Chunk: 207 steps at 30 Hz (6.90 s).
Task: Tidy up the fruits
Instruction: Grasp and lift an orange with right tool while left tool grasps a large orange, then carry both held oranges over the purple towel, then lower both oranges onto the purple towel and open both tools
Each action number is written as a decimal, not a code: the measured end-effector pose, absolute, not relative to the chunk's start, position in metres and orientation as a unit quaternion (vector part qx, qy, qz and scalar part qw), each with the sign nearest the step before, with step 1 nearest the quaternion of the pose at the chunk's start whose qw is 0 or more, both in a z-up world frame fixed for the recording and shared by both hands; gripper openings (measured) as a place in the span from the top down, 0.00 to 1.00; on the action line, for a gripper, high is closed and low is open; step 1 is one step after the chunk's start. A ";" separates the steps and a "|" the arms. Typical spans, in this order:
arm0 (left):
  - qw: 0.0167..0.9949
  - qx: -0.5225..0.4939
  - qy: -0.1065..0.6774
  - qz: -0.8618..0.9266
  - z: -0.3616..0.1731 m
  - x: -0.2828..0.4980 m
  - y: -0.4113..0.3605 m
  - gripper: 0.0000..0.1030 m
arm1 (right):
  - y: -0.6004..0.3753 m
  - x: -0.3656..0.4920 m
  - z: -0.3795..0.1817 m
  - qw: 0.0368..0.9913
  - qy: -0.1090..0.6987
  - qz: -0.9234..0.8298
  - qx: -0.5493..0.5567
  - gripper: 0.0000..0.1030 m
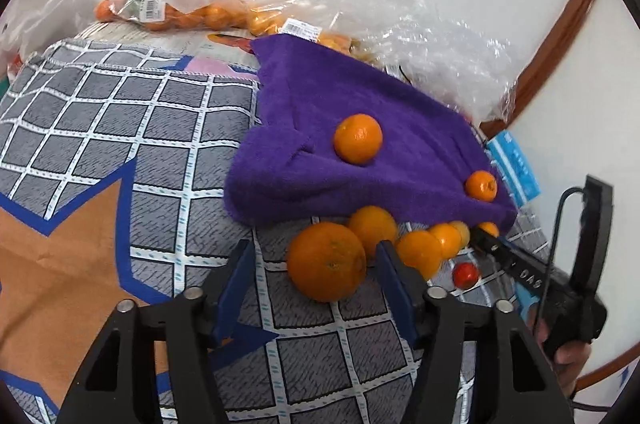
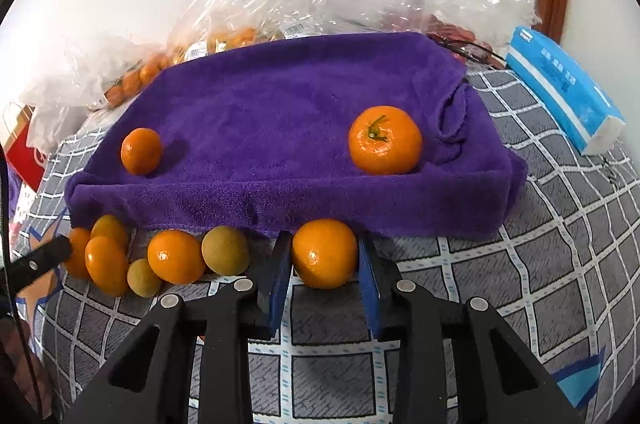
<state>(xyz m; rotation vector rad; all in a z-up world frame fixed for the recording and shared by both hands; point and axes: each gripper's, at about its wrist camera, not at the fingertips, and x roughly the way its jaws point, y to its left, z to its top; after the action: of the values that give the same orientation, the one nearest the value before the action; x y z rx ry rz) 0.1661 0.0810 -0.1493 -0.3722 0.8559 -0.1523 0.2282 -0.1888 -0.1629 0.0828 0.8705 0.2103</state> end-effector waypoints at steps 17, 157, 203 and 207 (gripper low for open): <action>0.902 -0.115 0.414 -0.051 -0.151 0.168 0.061 0.61 | -0.183 0.225 -0.164 0.904 0.416 0.101 0.005 0.69; 0.894 -0.200 0.374 -0.142 -0.127 0.236 0.028 0.61 | -0.192 0.271 -0.131 0.919 0.364 0.129 0.075 0.58; 0.937 -0.170 0.294 -0.082 -0.104 0.212 0.023 0.43 | -0.207 0.252 -0.108 0.955 0.287 0.043 0.064 0.52; 0.938 -0.155 0.296 -0.088 -0.102 0.211 0.020 0.43 | -0.210 0.243 -0.103 0.950 0.300 0.041 0.071 0.52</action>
<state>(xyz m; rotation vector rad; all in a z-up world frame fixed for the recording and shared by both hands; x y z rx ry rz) 0.2114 0.0197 -0.1025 -0.3164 0.6052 -0.1804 0.2426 -0.2096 -0.1035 0.1454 0.6110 0.0826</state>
